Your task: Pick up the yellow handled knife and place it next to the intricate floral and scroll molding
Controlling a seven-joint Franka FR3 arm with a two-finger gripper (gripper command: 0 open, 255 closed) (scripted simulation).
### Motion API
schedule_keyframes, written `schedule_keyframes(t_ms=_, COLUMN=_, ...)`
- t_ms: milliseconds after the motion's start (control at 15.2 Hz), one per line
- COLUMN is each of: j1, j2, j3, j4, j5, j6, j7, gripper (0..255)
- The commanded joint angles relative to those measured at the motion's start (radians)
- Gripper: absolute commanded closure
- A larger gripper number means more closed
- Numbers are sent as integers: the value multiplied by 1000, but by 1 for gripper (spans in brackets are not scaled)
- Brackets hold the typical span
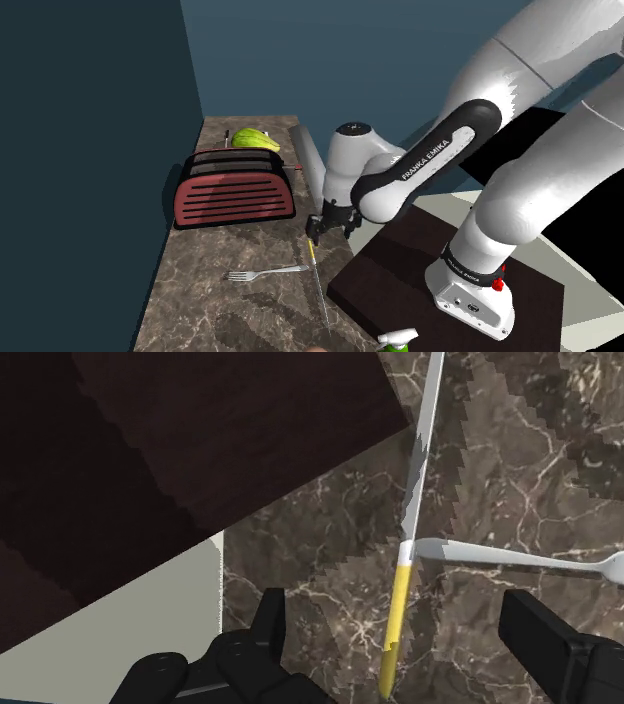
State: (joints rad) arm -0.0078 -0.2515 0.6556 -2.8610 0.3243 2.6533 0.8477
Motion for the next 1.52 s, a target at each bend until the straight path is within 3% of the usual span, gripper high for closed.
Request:
schedule_keyframes(t_ms=0, j1=-71, j2=130, j3=80, j4=13, j5=-114, j6=113, j7=142, gripper=0)
schedule_keyframes(t_ms=66, j1=-124, j2=199, j3=116, j4=25, j5=-234, j6=158, j7=252, gripper=0)
schedule_keyframes(t_ms=132, j1=-163, j2=275, j3=123, j4=42, j5=-415, j6=194, j7=406, gripper=0)
schedule_keyframes(t_ms=198, j1=-154, j2=352, j3=75, j4=68, j5=-622, j6=215, j7=580, gripper=0)
schedule_keyframes(t_ms=264, j1=-111, j2=421, j3=4, j4=100, j5=-798, j6=225, j7=733, gripper=0)
schedule_keyframes(t_ms=330, j1=-50, j2=482, j3=-72, j4=134, j5=-927, j6=232, j7=854, gripper=0)
schedule_keyframes(t_ms=396, j1=26, j2=487, j3=-141, j4=139, j5=-909, j6=244, j7=848, gripper=0)
schedule_keyframes(t_ms=858, j1=197, j2=631, j3=-362, j4=207, j5=-1165, j6=319, j7=1053, gripper=0)
schedule_keyframes(t_ms=1386, j1=198, j2=630, j3=-363, j4=206, j5=-1162, j6=319, j7=1051, gripper=0)
schedule_keyframes(t_ms=1452, j1=198, j2=630, j3=-363, j4=206, j5=-1162, j6=319, j7=1051, gripper=255)
